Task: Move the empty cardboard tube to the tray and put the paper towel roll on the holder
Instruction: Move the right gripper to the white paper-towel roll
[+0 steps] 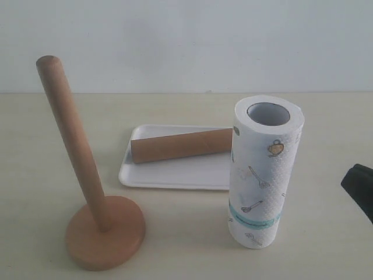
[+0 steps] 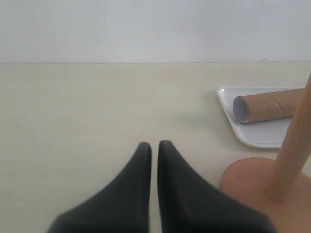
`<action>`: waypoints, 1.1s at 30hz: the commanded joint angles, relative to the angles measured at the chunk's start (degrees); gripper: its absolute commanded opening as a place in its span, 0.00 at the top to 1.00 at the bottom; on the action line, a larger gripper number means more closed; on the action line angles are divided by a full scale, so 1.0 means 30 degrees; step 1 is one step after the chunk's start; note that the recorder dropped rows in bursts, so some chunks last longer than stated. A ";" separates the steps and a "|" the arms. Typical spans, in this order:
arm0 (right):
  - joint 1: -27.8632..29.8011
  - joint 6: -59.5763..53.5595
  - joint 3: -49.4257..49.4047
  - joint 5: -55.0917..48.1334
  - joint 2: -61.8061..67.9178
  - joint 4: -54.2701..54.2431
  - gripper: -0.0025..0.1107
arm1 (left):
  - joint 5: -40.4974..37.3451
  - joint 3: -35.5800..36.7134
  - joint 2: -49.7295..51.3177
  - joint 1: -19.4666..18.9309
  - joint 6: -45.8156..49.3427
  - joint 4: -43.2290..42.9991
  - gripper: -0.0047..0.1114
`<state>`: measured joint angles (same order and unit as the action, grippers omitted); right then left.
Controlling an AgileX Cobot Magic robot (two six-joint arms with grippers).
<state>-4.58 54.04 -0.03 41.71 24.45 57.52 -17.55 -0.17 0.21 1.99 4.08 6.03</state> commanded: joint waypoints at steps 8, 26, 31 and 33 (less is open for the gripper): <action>-0.0022 0.3458 0.0009 -0.3009 0.0058 0.3663 0.79 | 0.0012 0.0056 -0.0070 -0.0067 0.0109 -0.0018 0.92; -0.0022 0.2110 0.0009 -0.2687 0.0058 0.2649 0.06 | 0.0012 0.0056 -0.0070 -0.0067 0.0109 -0.0018 0.92; -0.0022 0.1061 0.0009 -0.2806 0.0058 0.2379 0.06 | 0.0012 0.0056 -0.0070 -0.0067 0.0109 -0.0018 0.92; -0.0022 0.0567 0.0009 -0.2430 0.0058 0.2379 0.06 | 0.0012 0.0056 -0.0070 -0.0067 0.0109 -0.0018 0.92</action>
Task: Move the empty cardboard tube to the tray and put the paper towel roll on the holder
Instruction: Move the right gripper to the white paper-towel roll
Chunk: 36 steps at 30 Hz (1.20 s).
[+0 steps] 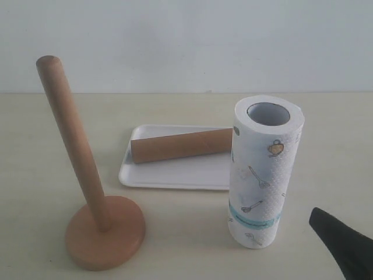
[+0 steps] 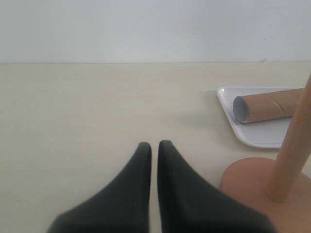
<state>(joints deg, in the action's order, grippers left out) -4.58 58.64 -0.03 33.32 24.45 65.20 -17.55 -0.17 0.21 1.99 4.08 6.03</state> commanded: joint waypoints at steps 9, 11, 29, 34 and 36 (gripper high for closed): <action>0.0013 -0.3864 0.0009 0.0612 0.0074 -0.3816 0.06 | 0.0012 0.0056 -0.0070 -0.0067 0.0109 -0.0018 0.92; 0.0013 -0.4215 0.0009 0.0836 0.0074 -0.4141 0.06 | 0.0012 0.0056 -0.0070 -0.0067 0.0109 -0.0018 0.92; 0.0013 -0.6183 0.2681 0.4187 0.6203 -0.5121 0.06 | 0.0012 0.0056 -0.0070 -0.0067 0.0109 -0.0018 0.92; 0.0013 -0.5403 0.2206 0.6071 0.7310 -0.1019 0.06 | 0.0012 0.0056 -0.0070 -0.0067 0.0109 -0.0018 0.92; 0.0013 -0.5861 0.1606 0.5697 0.7548 -0.1431 0.06 | 0.0012 0.0056 -0.0070 -0.0067 0.0109 -0.0018 0.92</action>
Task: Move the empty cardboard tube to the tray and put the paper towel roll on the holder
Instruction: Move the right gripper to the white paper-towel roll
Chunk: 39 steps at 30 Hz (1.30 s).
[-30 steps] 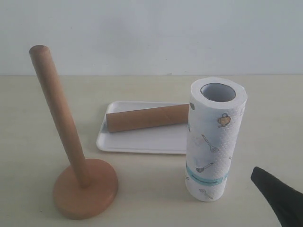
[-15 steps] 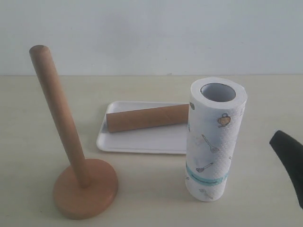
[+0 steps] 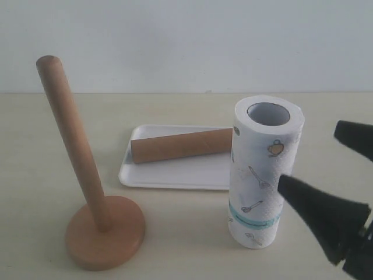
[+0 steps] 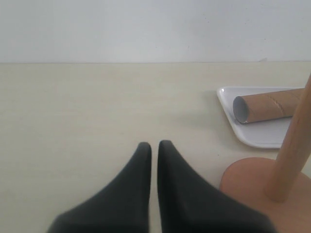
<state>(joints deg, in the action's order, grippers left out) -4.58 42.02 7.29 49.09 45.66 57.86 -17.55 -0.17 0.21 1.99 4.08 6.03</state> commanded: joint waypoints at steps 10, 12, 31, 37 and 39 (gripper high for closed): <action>0.0013 -0.5497 -0.2431 0.1734 0.3018 -0.4708 0.06 | 0.0012 0.0056 -0.0070 -0.0067 0.0109 -0.0018 0.92; 0.0013 -0.6571 -0.2431 0.3210 0.4832 -0.5089 0.06 | 0.0012 0.0056 -0.0070 -0.0067 0.0109 -0.0018 0.92; -0.0029 -0.9055 0.2418 0.6958 1.6194 -0.2225 0.06 | 0.0012 0.0056 -0.0070 -0.0067 0.0109 -0.0018 0.92; -0.0029 -0.8578 0.3965 0.6958 1.7218 -0.1486 0.06 | 0.0012 0.0056 -0.0070 -0.0067 0.0109 -0.0018 0.92; -0.0029 -0.8346 0.4486 0.6958 1.7554 -0.0856 0.06 | 0.0012 0.0056 -0.0070 -0.0067 0.0109 -0.0018 0.92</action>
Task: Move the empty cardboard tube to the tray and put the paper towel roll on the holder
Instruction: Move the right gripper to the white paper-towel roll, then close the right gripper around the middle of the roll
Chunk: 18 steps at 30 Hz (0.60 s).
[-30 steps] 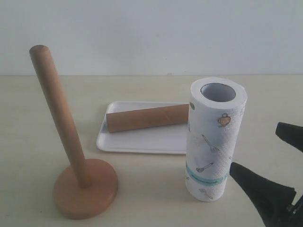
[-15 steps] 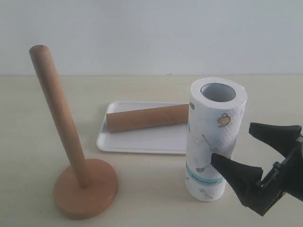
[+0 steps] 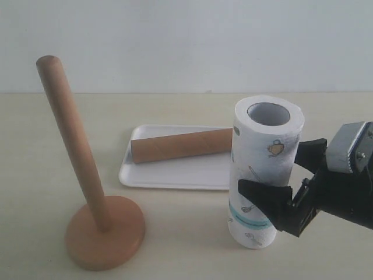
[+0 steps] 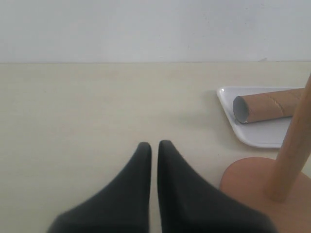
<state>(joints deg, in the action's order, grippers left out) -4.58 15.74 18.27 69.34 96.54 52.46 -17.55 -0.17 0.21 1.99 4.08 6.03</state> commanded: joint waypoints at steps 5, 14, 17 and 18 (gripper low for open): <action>-0.0241 0.0862 0.1738 0.0207 0.1338 0.1614 0.06 | 0.0012 0.0056 -0.0070 -0.0067 0.0109 -0.0018 0.92; -0.2151 0.0200 0.1952 0.0207 0.1379 0.0199 0.06 | 0.0012 0.0056 -0.0070 -0.0067 0.0109 -0.0018 0.92; -0.2151 0.0200 0.1952 0.0207 0.1379 0.0199 0.06 | 0.0012 0.0056 -0.0070 -0.0067 0.0109 -0.0018 0.92; -0.2151 0.0200 0.1952 0.0207 0.1379 0.0199 0.06 | 0.0012 0.0056 -0.0070 -0.0067 0.0109 -0.0018 0.92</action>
<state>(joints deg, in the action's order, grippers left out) -10.83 16.78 24.02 69.34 100.60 53.58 -17.55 -0.17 0.21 1.99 4.08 6.03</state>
